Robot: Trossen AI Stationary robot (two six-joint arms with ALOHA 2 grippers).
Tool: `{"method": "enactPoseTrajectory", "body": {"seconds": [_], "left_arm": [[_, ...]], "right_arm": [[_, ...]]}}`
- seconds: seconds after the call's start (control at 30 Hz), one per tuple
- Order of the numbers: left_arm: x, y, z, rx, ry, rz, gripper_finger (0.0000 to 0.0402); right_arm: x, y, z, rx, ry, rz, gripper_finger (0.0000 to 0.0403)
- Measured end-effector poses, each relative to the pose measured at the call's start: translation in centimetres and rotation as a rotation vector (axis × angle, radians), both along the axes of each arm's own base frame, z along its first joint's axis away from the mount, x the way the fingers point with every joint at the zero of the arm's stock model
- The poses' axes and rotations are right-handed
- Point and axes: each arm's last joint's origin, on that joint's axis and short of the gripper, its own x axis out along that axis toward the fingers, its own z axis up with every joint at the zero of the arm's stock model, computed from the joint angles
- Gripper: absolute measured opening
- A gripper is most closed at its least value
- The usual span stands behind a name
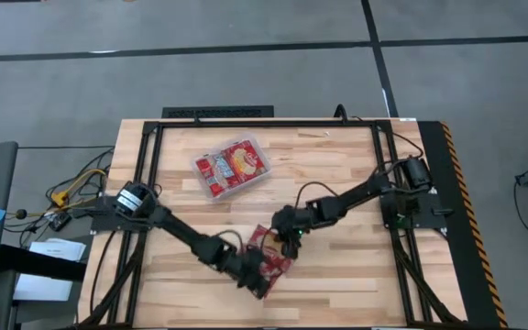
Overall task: Sort popcorn bags into baskets
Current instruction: Move the red popcorn bags to the center of the table, then put the top red popcorn bag into the transparent bin
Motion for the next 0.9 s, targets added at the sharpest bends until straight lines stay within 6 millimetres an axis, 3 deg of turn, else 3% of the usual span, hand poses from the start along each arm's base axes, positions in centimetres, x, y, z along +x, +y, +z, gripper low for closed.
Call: {"method": "enactPoseTrajectory", "body": {"seconds": [0.17,0.43,0.67,0.8,0.9], "left_arm": [[1.2,1.3,0.5,-0.075,-0.052,-0.056,0.0006],[0.4,0.6,3.0,-0.103,-0.087,-0.060,0.0072],[-0.6,1.5,6.5,-0.020,-0.130,0.000,0.0112],[-1.6,2.2,7.2,0.046,-0.068,0.047,0.0137],[-2.1,2.8,7.2,0.106,-0.035,0.181,0.0154]], "right_arm": [[0.2,-1.7,-0.1,-0.007,0.011,-0.032,0.0016],[0.3,-3.2,-0.1,-0.018,0.019,-0.063,0.0028],[0.4,-4.6,-0.2,-0.038,0.027,-0.106,0.0016],[0.4,-5.3,-0.3,-0.046,0.033,-0.129,0.0017],[0.4,-5.8,-0.3,-0.043,0.037,-0.148,0.0026]]}}
